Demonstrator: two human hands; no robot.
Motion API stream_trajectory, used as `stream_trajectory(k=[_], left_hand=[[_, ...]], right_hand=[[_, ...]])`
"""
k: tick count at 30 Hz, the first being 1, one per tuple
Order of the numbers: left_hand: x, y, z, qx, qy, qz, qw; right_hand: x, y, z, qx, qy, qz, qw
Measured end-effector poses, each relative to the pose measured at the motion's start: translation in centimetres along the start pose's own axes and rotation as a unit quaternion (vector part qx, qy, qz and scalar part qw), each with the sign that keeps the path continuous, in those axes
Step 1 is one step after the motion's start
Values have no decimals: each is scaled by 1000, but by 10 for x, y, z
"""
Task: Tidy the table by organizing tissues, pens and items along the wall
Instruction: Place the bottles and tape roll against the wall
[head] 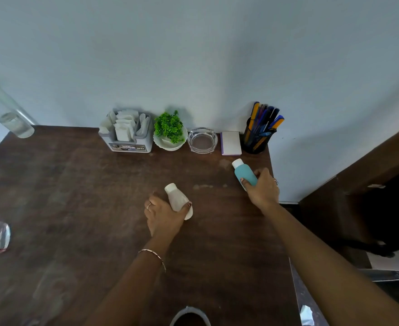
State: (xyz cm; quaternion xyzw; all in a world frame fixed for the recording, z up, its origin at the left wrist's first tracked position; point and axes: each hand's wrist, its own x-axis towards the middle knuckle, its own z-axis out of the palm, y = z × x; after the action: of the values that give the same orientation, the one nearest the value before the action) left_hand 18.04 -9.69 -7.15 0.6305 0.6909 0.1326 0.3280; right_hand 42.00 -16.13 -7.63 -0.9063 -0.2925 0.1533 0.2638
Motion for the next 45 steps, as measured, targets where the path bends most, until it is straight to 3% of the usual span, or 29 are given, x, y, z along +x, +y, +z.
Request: stream_trajectory(k=[9, 13, 18, 23, 31, 45], left_hand=[[17, -11, -29, -69, -75, 15, 995], [39, -25, -68, -183, -42, -10, 982], [87, -44, -144, -219, 8, 12, 976], [145, -53, -227, -182, 31, 55, 981], [248, -53, -302, 3, 17, 186, 982], [363, -33, -273, 138, -87, 308, 937]], right_hand=[[-23, -30, 5, 112, -24, -50, 992], [-35, -73, 11, 174, -21, -94, 980], [-50, -151, 29, 218, -10, -137, 966], [-58, -245, 62, 213, -26, -214, 953], [-40, -379, 115, 152, -27, -281, 947], [11, -419, 179, -73, -60, -324, 941]])
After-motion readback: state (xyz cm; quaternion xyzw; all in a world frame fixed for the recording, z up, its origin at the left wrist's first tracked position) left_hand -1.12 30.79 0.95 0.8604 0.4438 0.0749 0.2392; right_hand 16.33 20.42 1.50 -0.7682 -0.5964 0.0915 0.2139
